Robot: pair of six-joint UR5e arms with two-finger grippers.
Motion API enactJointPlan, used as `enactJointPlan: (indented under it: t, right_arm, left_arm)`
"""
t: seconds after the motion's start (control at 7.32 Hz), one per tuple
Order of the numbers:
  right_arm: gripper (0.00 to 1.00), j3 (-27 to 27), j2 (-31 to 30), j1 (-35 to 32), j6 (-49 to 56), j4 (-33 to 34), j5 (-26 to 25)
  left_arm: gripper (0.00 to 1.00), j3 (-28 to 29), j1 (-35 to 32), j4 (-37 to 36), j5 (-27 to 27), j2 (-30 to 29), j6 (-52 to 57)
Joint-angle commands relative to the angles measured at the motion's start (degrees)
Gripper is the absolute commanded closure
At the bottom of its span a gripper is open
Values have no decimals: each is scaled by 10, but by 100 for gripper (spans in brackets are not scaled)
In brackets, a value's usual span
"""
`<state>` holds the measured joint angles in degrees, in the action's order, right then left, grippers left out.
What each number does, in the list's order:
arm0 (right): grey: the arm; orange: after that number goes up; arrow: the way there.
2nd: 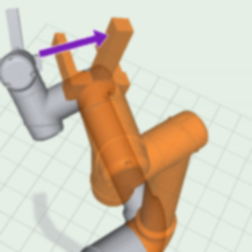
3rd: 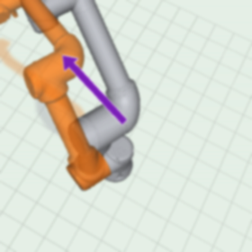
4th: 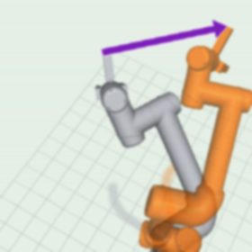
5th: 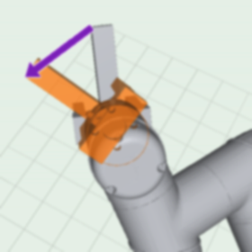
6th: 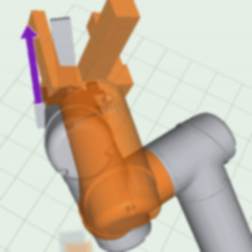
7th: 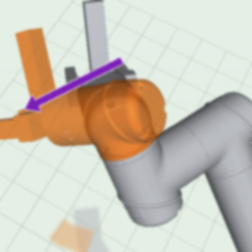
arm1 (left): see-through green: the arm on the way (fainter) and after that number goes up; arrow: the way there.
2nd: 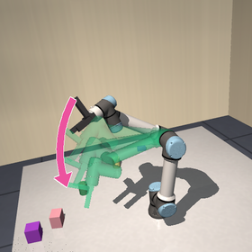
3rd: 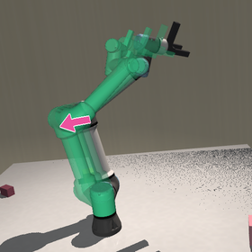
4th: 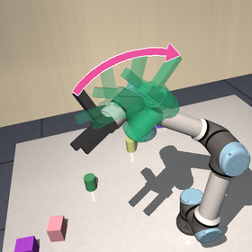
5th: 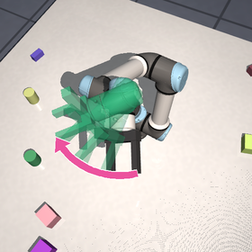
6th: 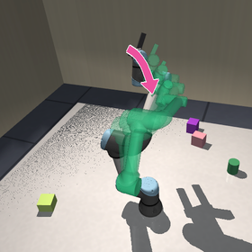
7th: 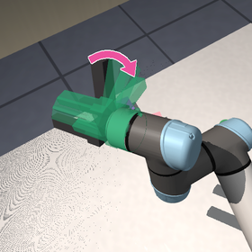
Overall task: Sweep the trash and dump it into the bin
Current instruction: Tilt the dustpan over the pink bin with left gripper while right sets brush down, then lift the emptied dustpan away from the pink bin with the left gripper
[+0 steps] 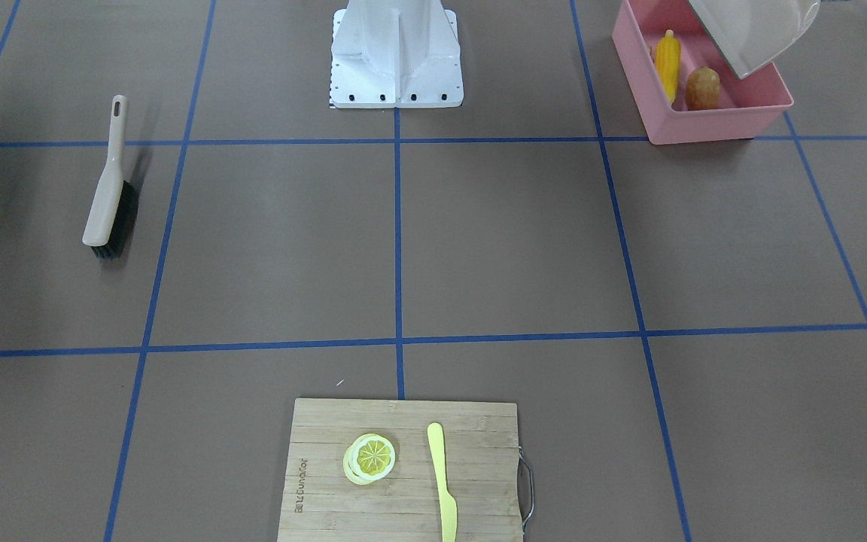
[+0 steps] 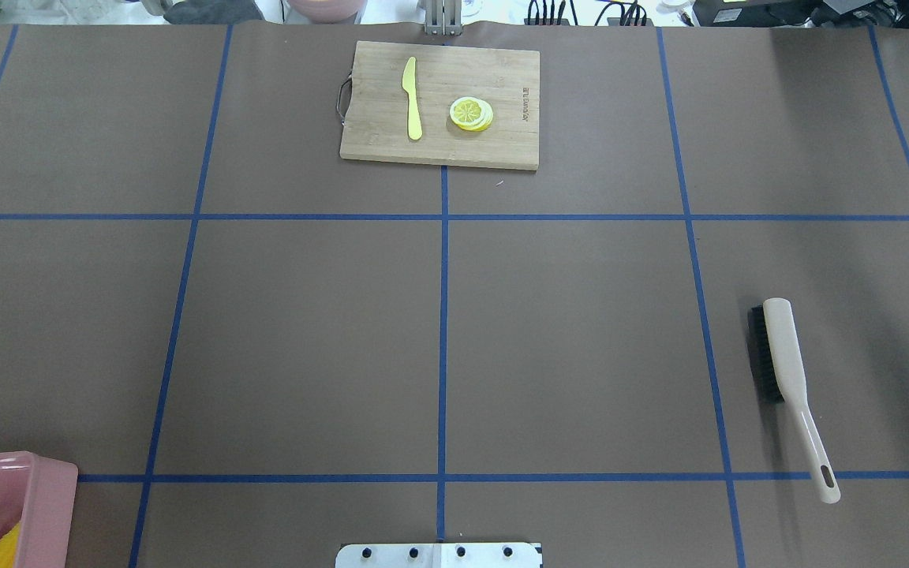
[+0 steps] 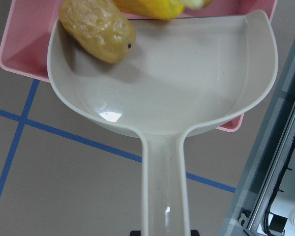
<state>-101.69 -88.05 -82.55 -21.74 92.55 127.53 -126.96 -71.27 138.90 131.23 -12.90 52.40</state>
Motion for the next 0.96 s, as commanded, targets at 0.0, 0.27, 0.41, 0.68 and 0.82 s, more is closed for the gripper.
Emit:
enactJointPlan:
  t: [0.0,0.27,0.41,0.68,0.82]
  right_arm:
    - [0,18,6,-5,-1,-5,20]
    - [0,18,-12,-14,-5,-3,93]
    - [0,19,-14,-16,-5,-4,91]
    - [0,20,-17,-20,-5,-2,89]
    - [0,24,-34,-25,-5,-5,91]
  left_arm:
    - [83,-2,-11,20,19,2,3]
    - [80,-3,-33,71,45,2,2]
    - [80,-6,-43,92,73,2,-2]
    - [80,-16,-63,108,95,-11,-18]
    - [80,-18,-63,118,95,-37,-54]
